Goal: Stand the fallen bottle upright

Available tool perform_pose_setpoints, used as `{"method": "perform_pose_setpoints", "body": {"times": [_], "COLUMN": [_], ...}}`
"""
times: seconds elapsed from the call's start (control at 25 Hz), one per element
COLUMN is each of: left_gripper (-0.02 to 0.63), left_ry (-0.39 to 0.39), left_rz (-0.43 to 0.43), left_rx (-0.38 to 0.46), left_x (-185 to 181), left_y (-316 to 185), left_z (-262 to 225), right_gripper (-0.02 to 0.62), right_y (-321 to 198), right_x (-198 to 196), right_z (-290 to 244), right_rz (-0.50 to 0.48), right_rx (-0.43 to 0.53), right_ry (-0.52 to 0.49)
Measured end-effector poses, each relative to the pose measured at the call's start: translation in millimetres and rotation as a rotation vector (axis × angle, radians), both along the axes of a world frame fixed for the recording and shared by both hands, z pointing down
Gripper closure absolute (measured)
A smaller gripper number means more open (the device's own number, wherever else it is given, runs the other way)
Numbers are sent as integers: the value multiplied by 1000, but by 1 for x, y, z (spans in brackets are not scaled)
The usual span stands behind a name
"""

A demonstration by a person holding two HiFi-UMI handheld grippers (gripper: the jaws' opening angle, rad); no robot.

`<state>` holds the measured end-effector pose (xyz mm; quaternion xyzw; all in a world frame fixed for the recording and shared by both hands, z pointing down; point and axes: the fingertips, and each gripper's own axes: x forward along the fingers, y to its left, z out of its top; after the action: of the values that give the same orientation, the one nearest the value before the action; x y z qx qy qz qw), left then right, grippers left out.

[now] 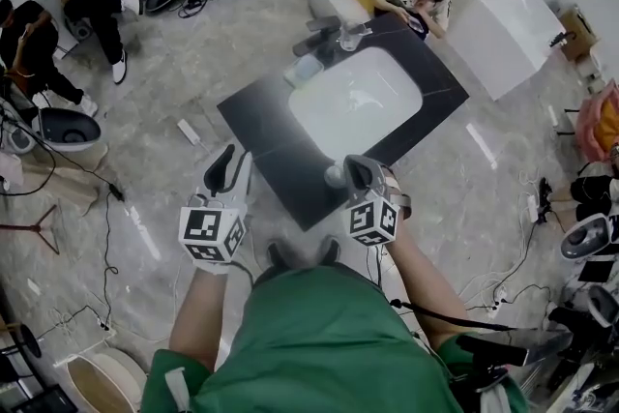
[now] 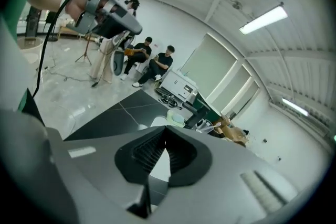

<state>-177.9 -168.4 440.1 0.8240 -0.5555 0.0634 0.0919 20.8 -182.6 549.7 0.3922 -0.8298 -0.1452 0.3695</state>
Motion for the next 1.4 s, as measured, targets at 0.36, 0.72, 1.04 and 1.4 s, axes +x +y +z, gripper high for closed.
{"method": "perform_pose_setpoints", "body": {"times": [0.36, 0.72, 1.04, 1.4], "left_gripper": [488, 488, 489, 489], "left_ry": [3, -1, -17, -9], "left_rz": [22, 33, 36, 41], "left_rx": [-13, 28, 85, 185], "left_x": [7, 14, 18, 25], "left_y": [-8, -20, -29, -40], "left_z": [7, -11, -39, -94], "right_gripper": [595, 595, 595, 595], "right_y": [-9, -27, -39, -41], "right_x": [17, 27, 39, 53], "right_z": [-16, -73, -143, -216], "right_rz": [99, 170, 180, 163], "right_rx": [-7, 26, 137, 239], "right_ry": [-151, -364, -537, -671]}}
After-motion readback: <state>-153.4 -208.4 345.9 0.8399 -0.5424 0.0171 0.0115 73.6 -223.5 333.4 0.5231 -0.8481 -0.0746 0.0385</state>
